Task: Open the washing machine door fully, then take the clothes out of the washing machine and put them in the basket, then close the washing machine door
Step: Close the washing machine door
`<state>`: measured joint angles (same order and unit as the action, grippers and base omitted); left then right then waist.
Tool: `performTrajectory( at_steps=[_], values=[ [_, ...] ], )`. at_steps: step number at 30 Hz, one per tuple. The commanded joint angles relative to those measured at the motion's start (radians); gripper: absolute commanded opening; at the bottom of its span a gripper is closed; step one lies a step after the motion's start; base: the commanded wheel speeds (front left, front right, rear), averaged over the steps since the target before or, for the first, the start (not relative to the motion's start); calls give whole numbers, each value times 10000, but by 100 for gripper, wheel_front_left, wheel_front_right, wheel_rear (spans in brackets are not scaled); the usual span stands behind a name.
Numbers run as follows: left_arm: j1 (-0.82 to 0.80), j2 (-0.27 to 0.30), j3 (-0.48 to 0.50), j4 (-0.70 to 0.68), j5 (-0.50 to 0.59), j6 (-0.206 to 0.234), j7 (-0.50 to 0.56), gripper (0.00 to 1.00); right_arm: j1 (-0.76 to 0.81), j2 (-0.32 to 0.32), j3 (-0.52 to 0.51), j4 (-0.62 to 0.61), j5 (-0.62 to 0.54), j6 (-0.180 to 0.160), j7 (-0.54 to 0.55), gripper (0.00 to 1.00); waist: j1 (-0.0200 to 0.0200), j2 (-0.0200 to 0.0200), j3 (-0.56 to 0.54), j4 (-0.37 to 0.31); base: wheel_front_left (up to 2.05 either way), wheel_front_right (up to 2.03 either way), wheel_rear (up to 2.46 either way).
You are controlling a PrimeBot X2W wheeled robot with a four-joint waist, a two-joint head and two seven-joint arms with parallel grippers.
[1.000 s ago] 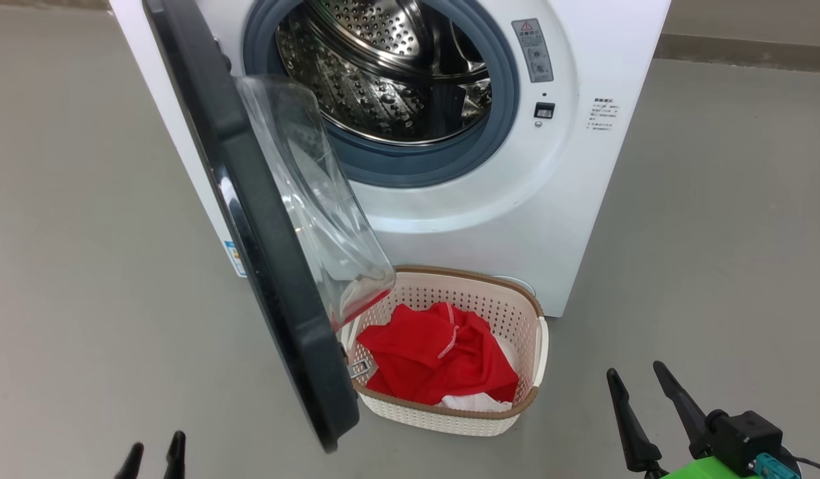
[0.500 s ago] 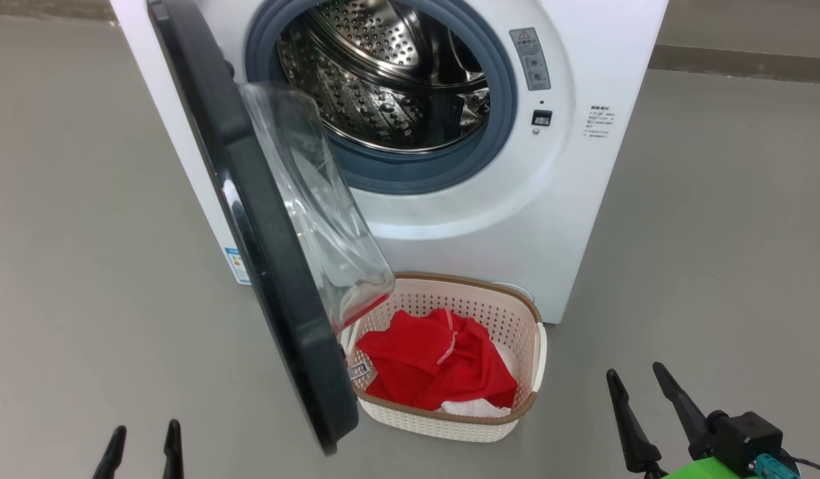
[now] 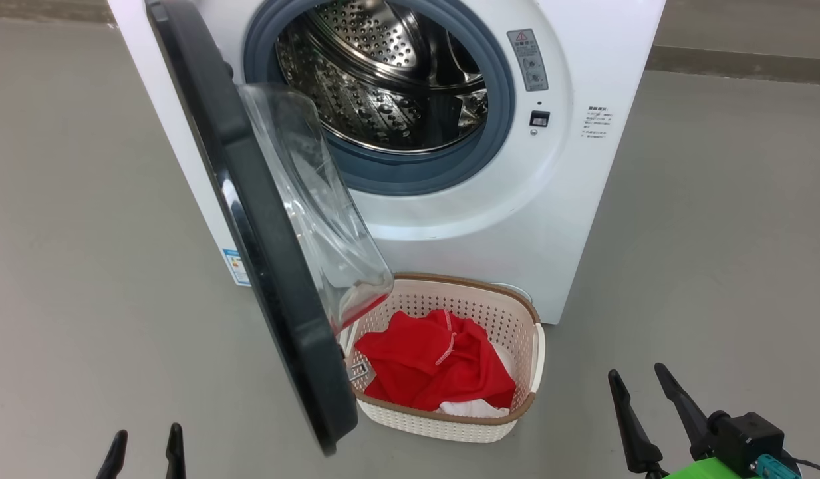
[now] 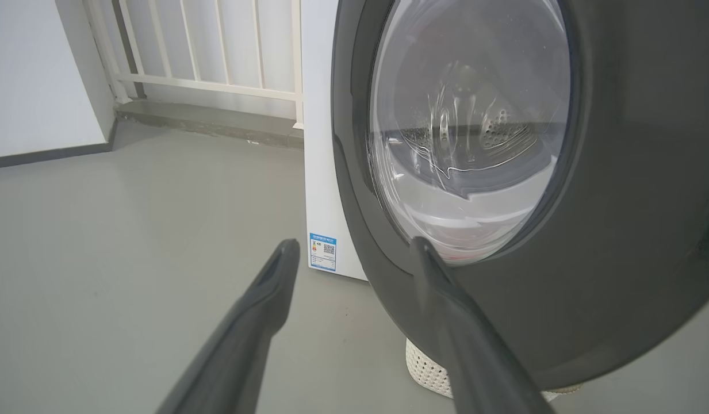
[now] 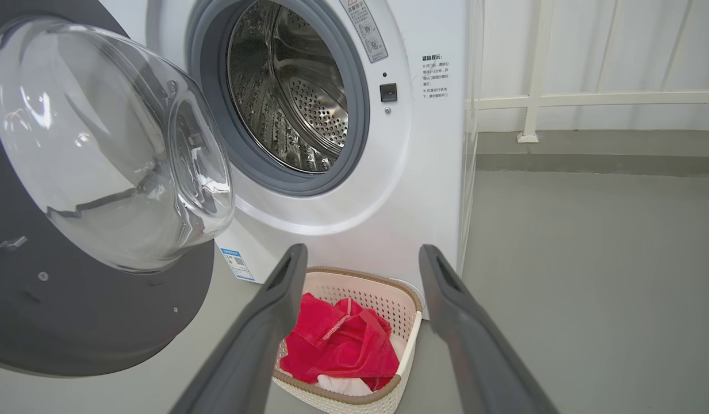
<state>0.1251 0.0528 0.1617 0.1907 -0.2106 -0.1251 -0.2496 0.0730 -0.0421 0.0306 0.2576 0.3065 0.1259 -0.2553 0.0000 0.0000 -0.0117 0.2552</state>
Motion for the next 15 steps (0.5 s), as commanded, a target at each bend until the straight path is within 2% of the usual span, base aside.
performTrajectory(
  at_steps=[1,6,8,9,10,11,13,15],
  values=[
    [-189,79,373,-222,-3,-56,-122,100,-286,-83,178,-209,47,48,-65,100,0,0,5,-7,0,0,0],
    [-324,110,286,-181,-163,-56,-122,100,-289,-82,172,-223,84,48,-65,100,0,0,4,-9,0,0,0],
    [-395,107,166,-119,-662,-56,-122,100,-280,-82,172,-227,96,48,-65,100,0,0,-6,-7,0,0,0],
    [-448,107,126,-86,-1009,-56,-122,89,-276,-82,176,-223,97,48,-65,100,0,0,-10,-9,0,0,0],
    [-507,136,75,-58,-1388,-56,-122,64,-275,-82,181,-218,95,48,-65,100,0,0,-13,-11,0,0,0],
    [-574,169,29,-52,-1852,-56,-122,45,-278,-82,181,-216,94,48,-65,100,0,0,-14,-12,0,0,0],
    [-718,344,-22,-131,-2786,-56,-122,0,-289,-82,173,-220,92,48,-65,100,0,0,-14,-16,0,0,0],
    [-885,524,-112,-207,-4019,-56,-122,0,-302,-82,166,-223,89,48,-65,100,0,0,-10,-20,0,0,0]
  ],
)
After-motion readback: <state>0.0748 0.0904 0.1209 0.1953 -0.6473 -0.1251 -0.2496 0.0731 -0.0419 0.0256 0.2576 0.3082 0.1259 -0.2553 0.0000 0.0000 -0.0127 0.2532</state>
